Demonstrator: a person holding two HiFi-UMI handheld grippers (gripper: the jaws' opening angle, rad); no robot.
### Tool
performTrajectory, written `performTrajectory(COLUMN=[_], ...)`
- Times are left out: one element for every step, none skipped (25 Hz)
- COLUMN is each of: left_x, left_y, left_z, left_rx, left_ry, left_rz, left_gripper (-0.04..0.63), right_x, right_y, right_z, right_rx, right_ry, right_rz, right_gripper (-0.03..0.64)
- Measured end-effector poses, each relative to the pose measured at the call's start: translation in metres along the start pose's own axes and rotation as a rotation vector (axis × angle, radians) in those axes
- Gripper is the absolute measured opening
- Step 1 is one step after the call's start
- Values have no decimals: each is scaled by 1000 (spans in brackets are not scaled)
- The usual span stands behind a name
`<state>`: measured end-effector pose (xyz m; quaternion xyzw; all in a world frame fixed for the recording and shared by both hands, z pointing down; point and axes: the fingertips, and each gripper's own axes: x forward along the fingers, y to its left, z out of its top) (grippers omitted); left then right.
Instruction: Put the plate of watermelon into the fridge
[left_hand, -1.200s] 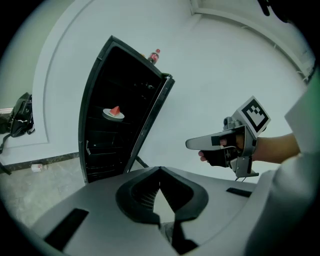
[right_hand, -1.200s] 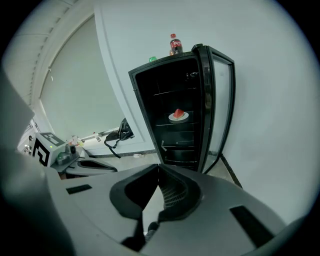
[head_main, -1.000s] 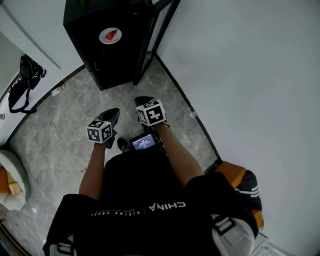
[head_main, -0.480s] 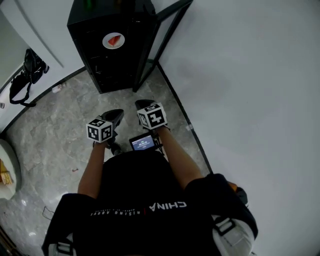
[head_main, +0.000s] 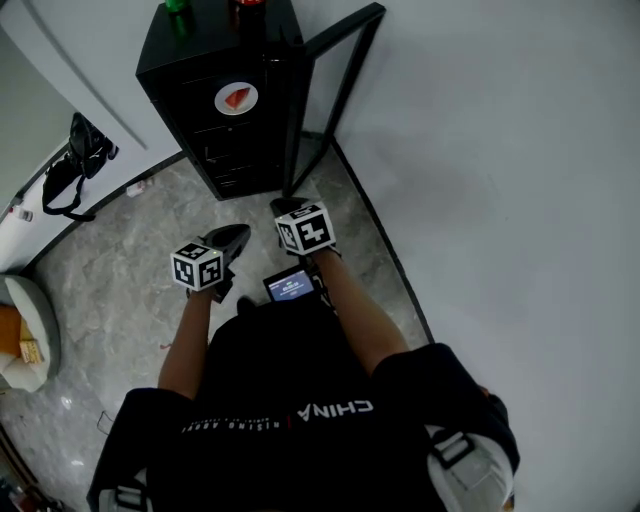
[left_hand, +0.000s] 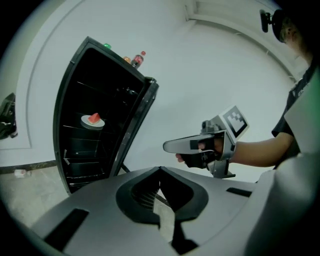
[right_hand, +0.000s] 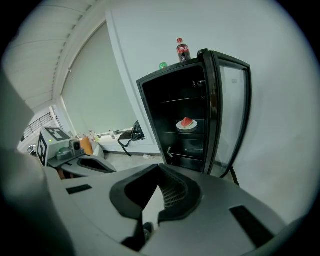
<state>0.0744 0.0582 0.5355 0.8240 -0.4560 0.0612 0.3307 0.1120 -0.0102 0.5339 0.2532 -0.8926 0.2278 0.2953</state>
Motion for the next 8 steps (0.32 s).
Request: performTrajectory(left_x=[3, 6, 9, 12, 15, 17, 19, 21], left_y=[-5, -8, -10, -13, -15, -17, -19, -20], left_z=[1, 3, 4, 4, 3, 1, -1, -4], left_rx=[11, 24, 35, 44, 48, 50, 51, 51], left_ry=[6, 12, 16, 16, 15, 14, 15, 16], left_rz=[-20, -28, -33, -37, -40, -43, -44, -45], left_gripper=[12, 12, 12, 12, 12, 12, 12, 12], right_x=[1, 1, 2, 2, 2, 2, 2, 1], right_y=[-3, -5, -8, -9, -11, -14, -16, -19], right_z=[2, 3, 4, 4, 3, 1, -1, -3], right_rx=[4, 9, 13, 16, 21, 27, 35, 42], right_ry=[-5, -11, -17, -21, -22, -21, -19, -17], right_rz=[6, 13, 22, 30, 37, 40, 41, 42], right_gripper=[15, 15, 15, 15, 15, 15, 15, 15])
